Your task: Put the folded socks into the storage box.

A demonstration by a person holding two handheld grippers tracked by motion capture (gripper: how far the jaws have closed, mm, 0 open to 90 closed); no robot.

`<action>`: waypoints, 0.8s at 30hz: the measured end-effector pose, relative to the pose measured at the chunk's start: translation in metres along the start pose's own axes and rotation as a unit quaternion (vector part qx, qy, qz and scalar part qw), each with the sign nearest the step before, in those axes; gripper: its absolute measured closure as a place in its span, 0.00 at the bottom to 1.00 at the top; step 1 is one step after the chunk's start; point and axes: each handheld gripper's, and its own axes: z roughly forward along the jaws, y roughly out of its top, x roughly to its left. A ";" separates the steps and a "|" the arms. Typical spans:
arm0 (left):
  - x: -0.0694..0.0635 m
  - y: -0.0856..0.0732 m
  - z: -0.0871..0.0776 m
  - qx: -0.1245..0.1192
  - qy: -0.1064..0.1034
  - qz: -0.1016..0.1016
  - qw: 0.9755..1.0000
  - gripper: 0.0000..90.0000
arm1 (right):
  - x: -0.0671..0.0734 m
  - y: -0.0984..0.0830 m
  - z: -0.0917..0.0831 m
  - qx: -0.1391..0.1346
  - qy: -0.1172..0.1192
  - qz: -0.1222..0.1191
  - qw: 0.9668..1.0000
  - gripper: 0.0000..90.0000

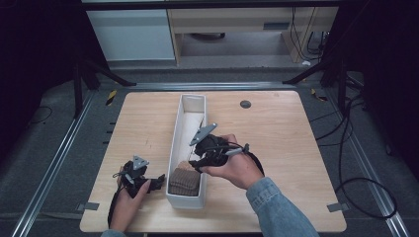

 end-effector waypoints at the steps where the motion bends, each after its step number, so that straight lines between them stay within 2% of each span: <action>1: 0.000 0.000 0.000 0.000 0.000 0.000 1.000 0.00 | -0.001 0.000 -0.001 -0.004 -0.008 0.003 1.000 0.36; 6: 0.000 0.000 0.000 0.001 0.000 0.000 1.000 0.00 | -0.009 0.000 -0.004 -0.028 -0.037 0.020 0.999 0.16; 9: 0.000 0.000 0.000 0.001 0.000 0.000 1.000 0.00 | -0.015 0.000 -0.006 -0.034 -0.056 0.039 0.997 0.11; 13: 0.000 0.000 0.000 0.000 0.000 0.000 1.000 0.00 | -0.025 -0.003 -0.011 -0.050 -0.069 0.068 0.994 0.08; 17: 0.000 0.000 0.000 0.001 0.000 0.000 1.000 0.00 | -0.034 -0.008 -0.017 -0.058 -0.077 0.084 0.992 0.06; 20: 0.000 0.000 0.000 0.001 0.000 0.000 1.000 0.00 | -0.043 -0.013 -0.022 -0.071 -0.081 0.103 0.989 0.06; 24: 0.000 0.000 0.000 0.001 0.001 0.000 1.000 0.00 | -0.052 -0.019 -0.027 -0.079 -0.093 0.115 0.986 0.06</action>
